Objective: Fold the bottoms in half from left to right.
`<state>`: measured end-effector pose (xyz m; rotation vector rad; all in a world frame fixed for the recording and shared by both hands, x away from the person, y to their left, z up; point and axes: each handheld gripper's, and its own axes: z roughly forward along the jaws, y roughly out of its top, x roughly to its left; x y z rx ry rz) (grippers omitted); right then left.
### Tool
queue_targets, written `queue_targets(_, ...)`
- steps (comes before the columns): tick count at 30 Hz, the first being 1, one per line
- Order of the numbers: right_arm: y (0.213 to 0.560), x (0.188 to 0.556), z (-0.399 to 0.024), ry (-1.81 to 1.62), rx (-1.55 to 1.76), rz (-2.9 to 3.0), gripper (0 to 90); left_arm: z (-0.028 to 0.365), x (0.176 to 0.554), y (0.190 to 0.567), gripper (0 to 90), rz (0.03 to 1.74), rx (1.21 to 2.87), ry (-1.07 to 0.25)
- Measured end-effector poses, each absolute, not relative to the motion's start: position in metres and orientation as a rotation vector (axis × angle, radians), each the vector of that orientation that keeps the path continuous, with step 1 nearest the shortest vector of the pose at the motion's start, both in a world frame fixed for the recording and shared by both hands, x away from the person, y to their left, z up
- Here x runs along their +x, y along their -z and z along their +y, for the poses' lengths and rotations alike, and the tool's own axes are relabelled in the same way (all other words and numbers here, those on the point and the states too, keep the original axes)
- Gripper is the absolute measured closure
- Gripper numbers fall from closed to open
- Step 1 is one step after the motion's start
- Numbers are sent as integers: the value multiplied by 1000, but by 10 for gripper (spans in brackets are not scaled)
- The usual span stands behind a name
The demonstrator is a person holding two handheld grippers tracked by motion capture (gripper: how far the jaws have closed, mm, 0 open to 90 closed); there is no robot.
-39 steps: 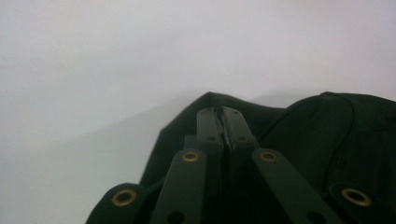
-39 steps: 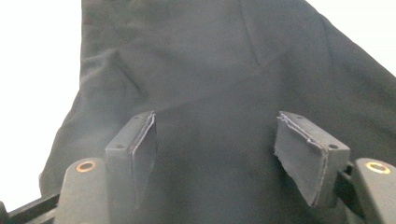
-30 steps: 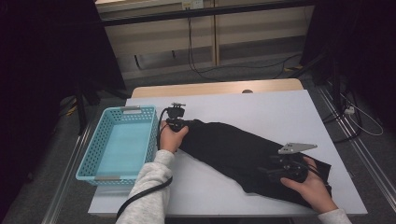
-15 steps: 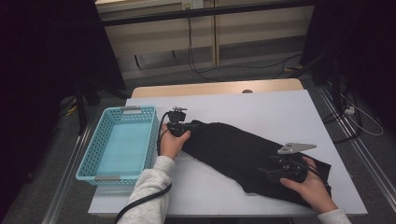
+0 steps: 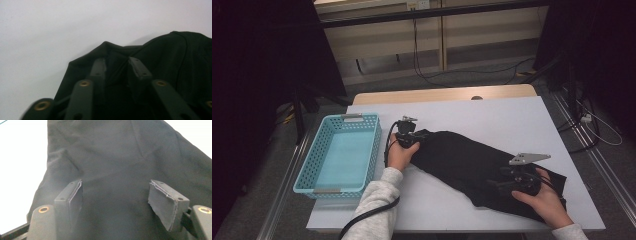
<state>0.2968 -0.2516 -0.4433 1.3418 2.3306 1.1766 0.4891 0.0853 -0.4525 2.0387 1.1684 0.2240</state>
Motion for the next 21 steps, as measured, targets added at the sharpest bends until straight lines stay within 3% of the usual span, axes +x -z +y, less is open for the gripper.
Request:
queue_targets(2, 443, 297, -251, -1176, 1340, 2332, 284, 87, 490, 450, 812, 1192, 2039, -204)
queue_targets(6, 443, 297, -250, -1176, 1332, 2336, 284, 93, 491, 446, 856, 1190, 2014, -185)
queue_targets(21, 448, 297, -250, -1152, 1321, 2370, 281, 105, 499, 428, 876, 1224, 1923, -253)
